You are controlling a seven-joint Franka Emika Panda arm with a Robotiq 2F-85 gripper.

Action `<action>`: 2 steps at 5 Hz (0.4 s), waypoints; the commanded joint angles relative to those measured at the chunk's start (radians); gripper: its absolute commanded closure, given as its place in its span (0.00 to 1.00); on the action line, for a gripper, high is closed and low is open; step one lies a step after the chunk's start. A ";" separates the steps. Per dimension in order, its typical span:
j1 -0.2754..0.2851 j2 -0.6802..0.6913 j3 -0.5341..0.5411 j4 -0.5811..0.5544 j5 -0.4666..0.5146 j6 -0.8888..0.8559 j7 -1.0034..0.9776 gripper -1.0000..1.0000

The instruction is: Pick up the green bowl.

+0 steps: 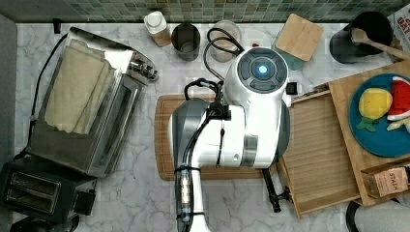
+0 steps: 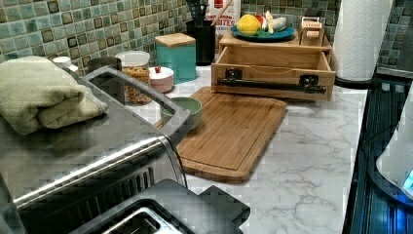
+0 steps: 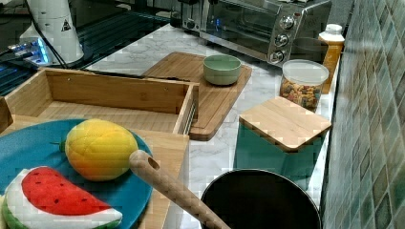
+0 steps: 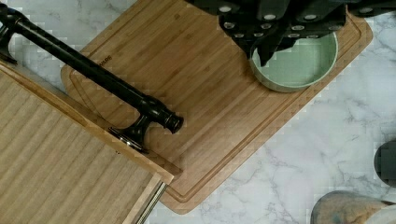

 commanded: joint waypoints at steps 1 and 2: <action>0.039 -0.080 0.031 -0.181 0.010 0.190 0.261 1.00; 0.057 -0.080 0.056 -0.204 0.009 0.214 0.381 1.00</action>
